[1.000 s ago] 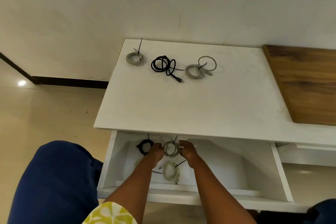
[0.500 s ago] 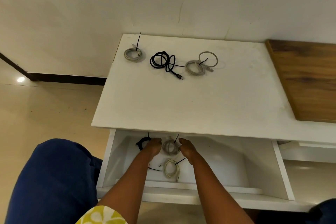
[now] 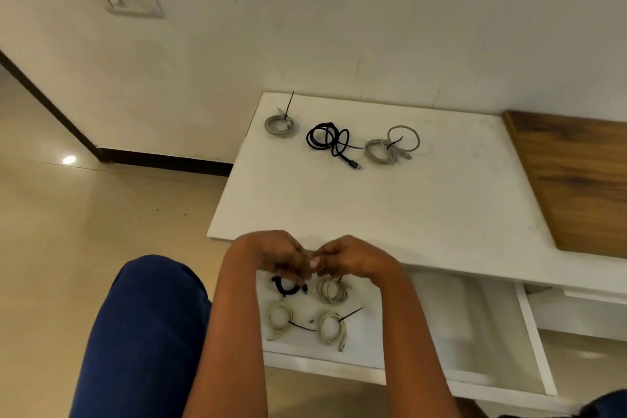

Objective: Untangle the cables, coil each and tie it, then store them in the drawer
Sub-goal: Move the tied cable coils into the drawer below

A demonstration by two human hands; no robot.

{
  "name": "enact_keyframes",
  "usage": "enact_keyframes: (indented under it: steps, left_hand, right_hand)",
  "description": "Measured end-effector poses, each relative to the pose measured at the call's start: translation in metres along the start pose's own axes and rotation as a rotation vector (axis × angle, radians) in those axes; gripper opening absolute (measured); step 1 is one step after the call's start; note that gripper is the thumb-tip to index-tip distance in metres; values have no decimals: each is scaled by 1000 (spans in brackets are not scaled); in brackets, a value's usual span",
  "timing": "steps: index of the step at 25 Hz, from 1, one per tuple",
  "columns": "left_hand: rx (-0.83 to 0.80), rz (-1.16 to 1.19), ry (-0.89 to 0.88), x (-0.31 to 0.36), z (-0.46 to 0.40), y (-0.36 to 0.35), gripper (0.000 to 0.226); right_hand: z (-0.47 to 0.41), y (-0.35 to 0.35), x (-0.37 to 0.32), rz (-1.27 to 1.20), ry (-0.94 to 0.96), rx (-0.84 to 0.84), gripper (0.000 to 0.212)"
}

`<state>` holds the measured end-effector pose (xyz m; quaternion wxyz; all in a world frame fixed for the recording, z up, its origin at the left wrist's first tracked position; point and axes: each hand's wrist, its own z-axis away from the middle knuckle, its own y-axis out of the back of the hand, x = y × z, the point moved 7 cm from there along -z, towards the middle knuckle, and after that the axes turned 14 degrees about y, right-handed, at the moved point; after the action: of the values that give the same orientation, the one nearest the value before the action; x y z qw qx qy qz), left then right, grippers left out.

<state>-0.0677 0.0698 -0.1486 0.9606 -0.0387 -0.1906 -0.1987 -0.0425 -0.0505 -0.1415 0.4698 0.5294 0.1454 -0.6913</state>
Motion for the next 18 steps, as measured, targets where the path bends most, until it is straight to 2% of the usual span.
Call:
enact_keyframes:
  steps: [2, 5, 8, 11, 14, 16, 18]
  left_hand:
    - [154, 23, -232, 23, 25, 26, 16]
    - [473, 169, -507, 50, 42, 66, 16]
    - [704, 384, -619, 66, 30, 105, 20]
    - [915, 385, -644, 84, 16, 140, 24]
    - [977, 242, -620, 109, -2, 163, 37]
    - [941, 189, -551, 122, -19, 177, 44]
    - [872, 173, -481, 130, -31, 185, 41]
  right_hand:
    - [-11, 18, -25, -57, 88, 132, 19]
    - [-45, 46, -54, -140, 204, 462, 18]
    - [-92, 63, -74, -250, 253, 658, 23]
    - [-135, 77, -91, -206, 275, 766, 28]
    - [-170, 89, -96, -49, 248, 810, 38]
    - [-192, 98, -92, 34, 180, 794, 41]
    - [-211, 102, -87, 22, 81, 741, 41]
